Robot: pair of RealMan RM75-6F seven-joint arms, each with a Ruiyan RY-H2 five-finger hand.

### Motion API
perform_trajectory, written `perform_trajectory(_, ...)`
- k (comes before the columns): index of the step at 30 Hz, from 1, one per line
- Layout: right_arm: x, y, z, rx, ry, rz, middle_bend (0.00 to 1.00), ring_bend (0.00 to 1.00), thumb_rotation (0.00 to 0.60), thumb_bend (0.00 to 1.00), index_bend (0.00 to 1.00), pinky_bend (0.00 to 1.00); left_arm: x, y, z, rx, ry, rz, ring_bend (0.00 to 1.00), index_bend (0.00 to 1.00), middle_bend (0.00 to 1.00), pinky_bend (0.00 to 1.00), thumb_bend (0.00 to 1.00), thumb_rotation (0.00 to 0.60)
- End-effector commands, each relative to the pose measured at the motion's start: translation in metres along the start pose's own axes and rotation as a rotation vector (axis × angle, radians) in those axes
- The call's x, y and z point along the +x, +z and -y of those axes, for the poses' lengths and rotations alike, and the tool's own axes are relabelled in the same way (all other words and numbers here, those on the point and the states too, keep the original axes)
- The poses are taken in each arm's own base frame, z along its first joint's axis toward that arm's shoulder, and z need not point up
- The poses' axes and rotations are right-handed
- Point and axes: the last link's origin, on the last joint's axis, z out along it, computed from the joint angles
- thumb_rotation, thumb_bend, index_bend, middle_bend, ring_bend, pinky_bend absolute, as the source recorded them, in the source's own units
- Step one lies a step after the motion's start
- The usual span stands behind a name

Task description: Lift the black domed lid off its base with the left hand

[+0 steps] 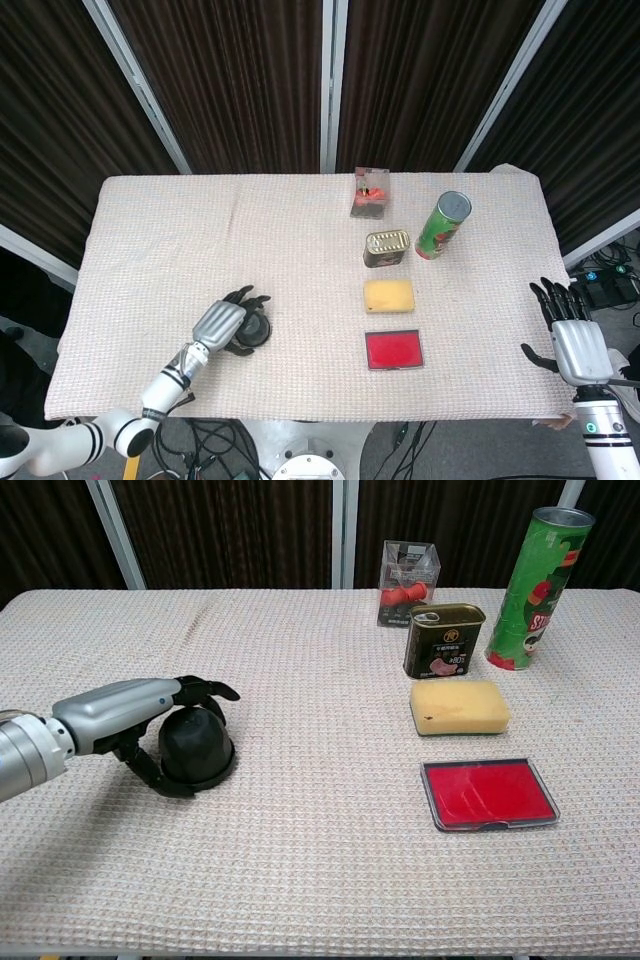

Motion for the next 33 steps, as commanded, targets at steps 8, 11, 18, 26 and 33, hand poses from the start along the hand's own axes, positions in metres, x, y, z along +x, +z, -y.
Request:
perform_trajectory(8, -0.0004, -0.0002, -0.0008, -0.002, 0.001, 0.0, 0.02, 0.0, 0.6, 0.1, 0.0, 0.0, -0.0012, -0.0006, 0.0008, 0.003, 0.001, 0.005, 0.0, 0.12, 0.31, 0.16, 0.07, 0.6)
perform_trajectory(11, -0.0007, 0.0001, -0.0013, -0.004, 0.002, 0.002, 0.02, 0.0, 0.6, 0.1, 0.0, 0.0, -0.0004, -0.0005, 0.0, 0.001, 0.003, 0.002, 0.0, 0.12, 0.33, 0.16, 0.08, 0.6)
perform_trajectory(18, -0.0019, 0.0005, -0.0023, -0.007, 0.002, 0.005, 0.02, 0.0, 0.6, 0.1, 0.0, 0.0, 0.0009, -0.0001, -0.0019, 0.001, -0.011, -0.003, 0.01, 0.13, 0.37, 0.16, 0.12, 0.6)
perform_trajectory(26, -0.0021, 0.0002, -0.0035, -0.009, 0.002, 0.005, 0.02, 0.0, 0.6, 0.1, 0.0, 0.0, 0.0048, -0.0018, -0.0034, -0.002, -0.024, -0.027, 0.04, 0.18, 0.4, 0.17, 0.16, 0.6)
perform_trajectory(33, -0.0025, 0.0006, -0.005, -0.015, 0.004, 0.007, 0.02, 0.0, 0.6, 0.1, 0.0, 0.0, 0.0083, -0.0014, -0.0039, 0.005, -0.036, -0.031, 0.07, 0.34, 0.42, 0.18, 0.19, 0.6)
